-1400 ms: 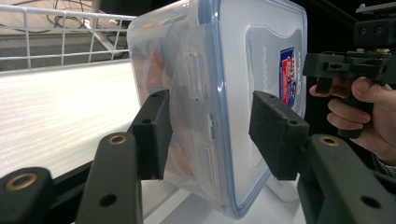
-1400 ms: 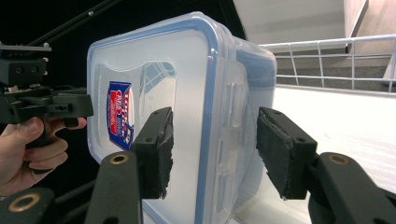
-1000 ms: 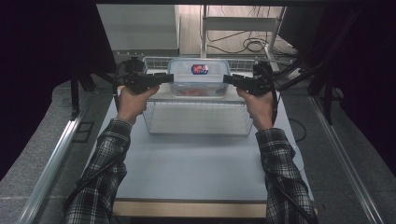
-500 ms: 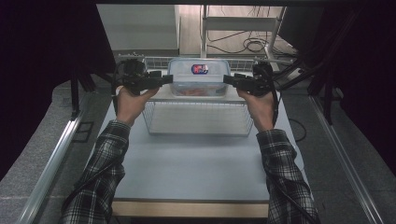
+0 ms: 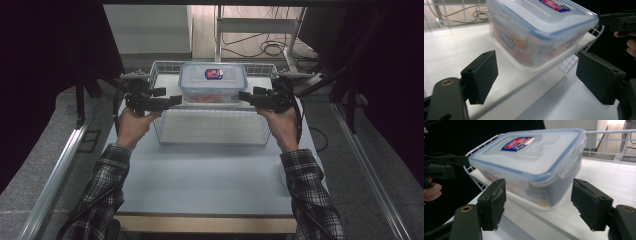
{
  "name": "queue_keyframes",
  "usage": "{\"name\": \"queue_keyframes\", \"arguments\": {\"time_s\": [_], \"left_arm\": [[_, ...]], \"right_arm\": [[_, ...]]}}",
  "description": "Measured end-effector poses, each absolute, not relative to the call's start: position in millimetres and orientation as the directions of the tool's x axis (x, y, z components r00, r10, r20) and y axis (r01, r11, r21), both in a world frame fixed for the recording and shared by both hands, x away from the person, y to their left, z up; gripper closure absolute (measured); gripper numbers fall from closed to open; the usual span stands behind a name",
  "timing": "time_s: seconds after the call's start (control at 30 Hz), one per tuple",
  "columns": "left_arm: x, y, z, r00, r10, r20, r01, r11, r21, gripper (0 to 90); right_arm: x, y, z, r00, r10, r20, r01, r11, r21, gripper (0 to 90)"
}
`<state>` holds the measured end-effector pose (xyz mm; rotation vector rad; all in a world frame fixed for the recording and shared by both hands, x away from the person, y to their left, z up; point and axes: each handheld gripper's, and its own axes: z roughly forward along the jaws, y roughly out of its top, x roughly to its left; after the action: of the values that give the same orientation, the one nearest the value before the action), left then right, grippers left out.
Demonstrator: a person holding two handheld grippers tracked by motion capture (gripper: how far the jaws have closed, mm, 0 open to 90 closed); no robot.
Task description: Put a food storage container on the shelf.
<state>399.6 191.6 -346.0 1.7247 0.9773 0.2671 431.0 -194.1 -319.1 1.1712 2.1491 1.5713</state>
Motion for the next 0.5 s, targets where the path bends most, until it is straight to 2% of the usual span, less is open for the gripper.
{"name": "queue_keyframes", "arguments": {"time_s": [0.5], "left_arm": [[363.6,178.8,-377.4,0.675,0.722,-0.151,0.439,-0.229,0.869,4.4]], "right_arm": [[399.9,-194.7,-341.1,-0.700,0.693,0.176,0.409,0.187,0.893,10.3]]}}
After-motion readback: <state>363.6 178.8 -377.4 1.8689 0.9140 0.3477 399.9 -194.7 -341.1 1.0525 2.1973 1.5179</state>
